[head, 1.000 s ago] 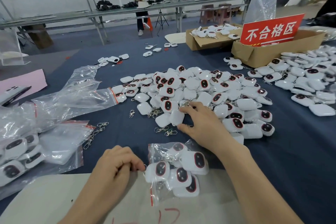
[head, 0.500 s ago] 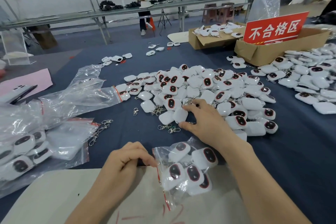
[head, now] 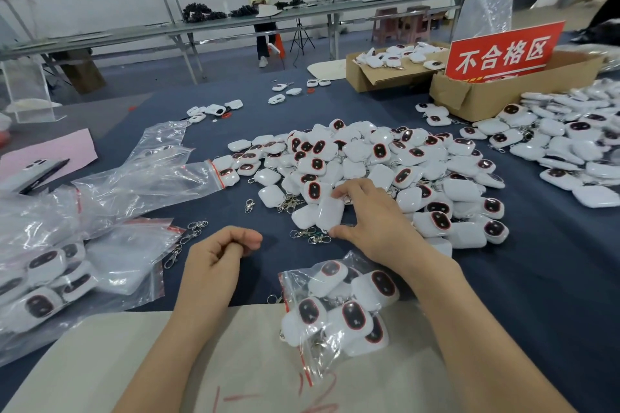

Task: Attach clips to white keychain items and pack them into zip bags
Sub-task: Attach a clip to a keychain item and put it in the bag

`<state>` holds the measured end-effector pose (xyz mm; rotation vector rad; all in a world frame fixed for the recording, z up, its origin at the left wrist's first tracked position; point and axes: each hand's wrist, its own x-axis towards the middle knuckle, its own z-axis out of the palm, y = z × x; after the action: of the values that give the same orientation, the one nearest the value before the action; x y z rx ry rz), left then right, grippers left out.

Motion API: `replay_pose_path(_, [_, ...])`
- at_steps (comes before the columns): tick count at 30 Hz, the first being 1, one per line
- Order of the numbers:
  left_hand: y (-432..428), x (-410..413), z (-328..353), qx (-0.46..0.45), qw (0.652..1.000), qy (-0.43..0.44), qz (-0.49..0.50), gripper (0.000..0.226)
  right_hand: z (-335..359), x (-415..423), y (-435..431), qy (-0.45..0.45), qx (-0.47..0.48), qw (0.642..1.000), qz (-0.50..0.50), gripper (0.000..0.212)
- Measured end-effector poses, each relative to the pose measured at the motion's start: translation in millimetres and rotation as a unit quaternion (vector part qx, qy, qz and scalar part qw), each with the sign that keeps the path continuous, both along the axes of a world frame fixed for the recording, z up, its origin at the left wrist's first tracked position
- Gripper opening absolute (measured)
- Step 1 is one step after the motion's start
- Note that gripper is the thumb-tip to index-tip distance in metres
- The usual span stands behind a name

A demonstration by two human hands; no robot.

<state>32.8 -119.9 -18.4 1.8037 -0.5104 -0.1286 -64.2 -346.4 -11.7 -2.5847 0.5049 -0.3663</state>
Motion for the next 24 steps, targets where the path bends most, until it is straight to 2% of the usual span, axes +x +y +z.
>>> replay_pose_path(5, [-21.8, 7.9, 3.8, -0.009, 1.000, -0.010, -0.008, 0.030, 3.6, 1.0, 2.2, -0.026, 0.042, 0.998, 0.029, 0.046])
replay_pose_path(9, [-30.4, 5.0, 7.2, 0.011, 0.996, -0.056, -0.065, 0.016, 6.6, 0.6, 5.1, -0.097, 0.163, 0.980, 0.067, 0.038])
replay_pose_path(13, [-34.9, -0.2, 7.9, 0.004, 0.991, -0.071, -0.116, 0.017, 10.5, 5.8, 15.4, -0.143, 0.270, 0.947, 0.103, 0.043])
replay_pose_path(16, [-38.1, -2.3, 5.6, 0.006, 0.986, -0.067, -0.154, 0.020, 6.5, 8.7, 19.1, -0.148, 0.295, 0.938, 0.109, 0.039])
replay_pose_path(21, [-38.6, -0.5, -1.8, 0.022, 0.987, -0.125, -0.101, 0.022, 2.2, 10.3, 20.7, -0.152, 0.377, 0.909, 0.091, 0.022])
replay_pose_path(24, [-39.8, -2.9, -3.8, 0.046, 0.982, -0.155, -0.103, 0.026, 3.2, 10.0, 21.8, -0.141, 0.403, 0.900, 0.086, 0.021])
